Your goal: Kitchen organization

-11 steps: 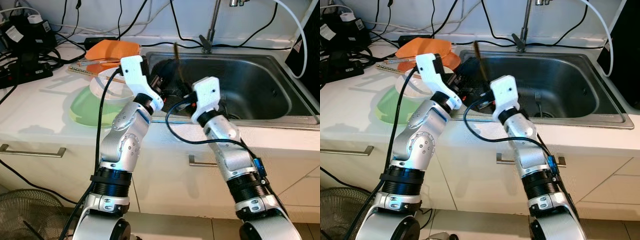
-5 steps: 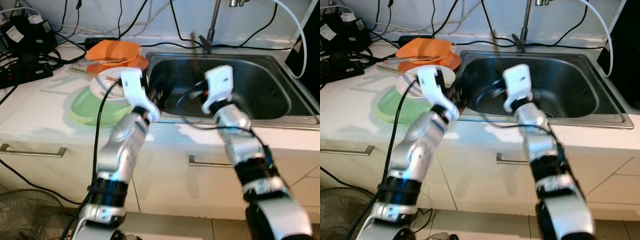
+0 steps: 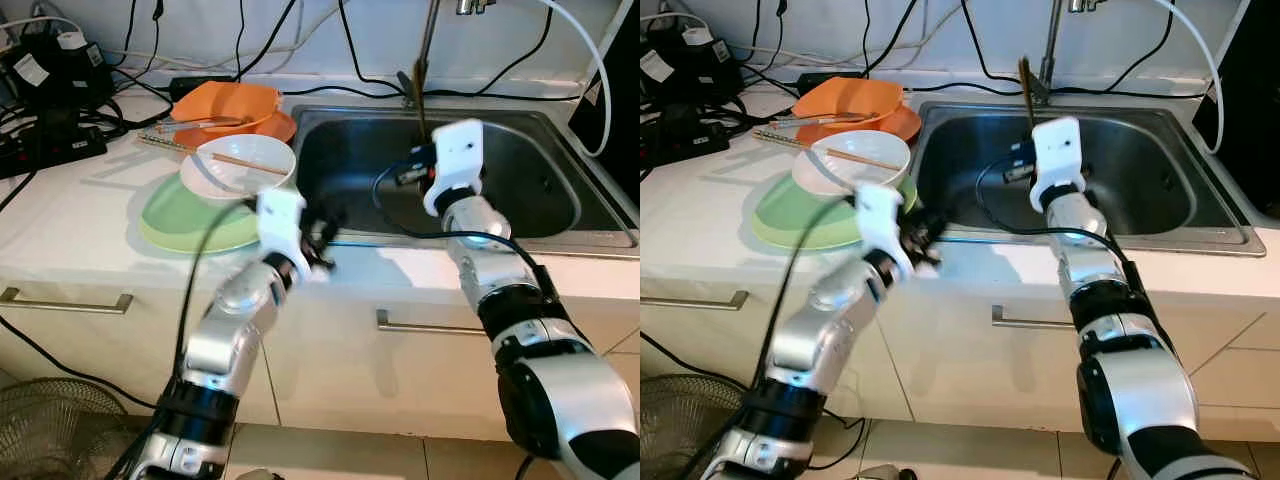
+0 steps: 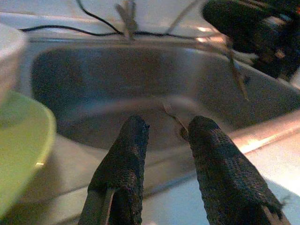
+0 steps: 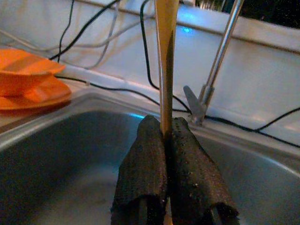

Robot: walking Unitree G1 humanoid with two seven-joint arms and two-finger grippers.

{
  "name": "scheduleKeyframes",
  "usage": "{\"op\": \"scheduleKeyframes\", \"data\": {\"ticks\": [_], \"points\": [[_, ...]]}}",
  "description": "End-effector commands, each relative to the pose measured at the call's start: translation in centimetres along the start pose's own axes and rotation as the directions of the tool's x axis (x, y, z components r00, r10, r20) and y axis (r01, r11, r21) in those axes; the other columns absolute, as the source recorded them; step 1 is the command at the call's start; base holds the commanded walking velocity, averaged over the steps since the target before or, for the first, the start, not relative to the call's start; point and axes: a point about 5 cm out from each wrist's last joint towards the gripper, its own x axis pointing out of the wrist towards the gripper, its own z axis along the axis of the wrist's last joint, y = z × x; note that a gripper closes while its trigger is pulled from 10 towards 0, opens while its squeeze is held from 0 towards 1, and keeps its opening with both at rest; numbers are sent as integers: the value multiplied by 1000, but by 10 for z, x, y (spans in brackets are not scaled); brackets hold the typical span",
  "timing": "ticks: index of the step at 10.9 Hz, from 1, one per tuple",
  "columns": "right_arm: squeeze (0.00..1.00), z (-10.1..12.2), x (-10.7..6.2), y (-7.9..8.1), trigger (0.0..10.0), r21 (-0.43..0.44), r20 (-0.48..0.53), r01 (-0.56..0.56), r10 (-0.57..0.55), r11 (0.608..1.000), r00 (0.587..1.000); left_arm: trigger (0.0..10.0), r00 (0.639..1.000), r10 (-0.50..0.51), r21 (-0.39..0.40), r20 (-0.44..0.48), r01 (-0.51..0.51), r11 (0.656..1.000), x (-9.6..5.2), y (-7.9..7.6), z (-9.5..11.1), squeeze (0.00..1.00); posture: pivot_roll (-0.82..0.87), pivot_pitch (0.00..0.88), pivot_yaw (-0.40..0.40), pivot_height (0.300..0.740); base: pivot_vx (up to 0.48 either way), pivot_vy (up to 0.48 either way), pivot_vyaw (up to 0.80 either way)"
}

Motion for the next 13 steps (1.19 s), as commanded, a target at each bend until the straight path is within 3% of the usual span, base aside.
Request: {"op": "scheduleKeyframes", "data": {"ticks": [1,6,12,13], "points": [[0,7,5,0,10000,-5,13,11,-11,1000,1000,10000,999,-37,40,-27,38,998,-2,-5,-2,0,123,0,41,740,0,0,0],[0,-17,-1,-1,10000,-6,-93,45,-46,999,995,10000,993,-89,75,-81,96,993,-8,-11,-8,0,142,0,32,740,0,0,0],[0,-31,-7,8,10000,13,-130,31,-29,999,991,10000,990,-105,83,-96,114,990,-13,-16,-9,0,172,0,27,740,0,0,0],[1000,-32,-8,10,10000,23,-128,24,-21,999,991,10000,990,-104,83,-96,113,990,-14,-16,-9,0,173,0,27,740,0,0,0]]}}
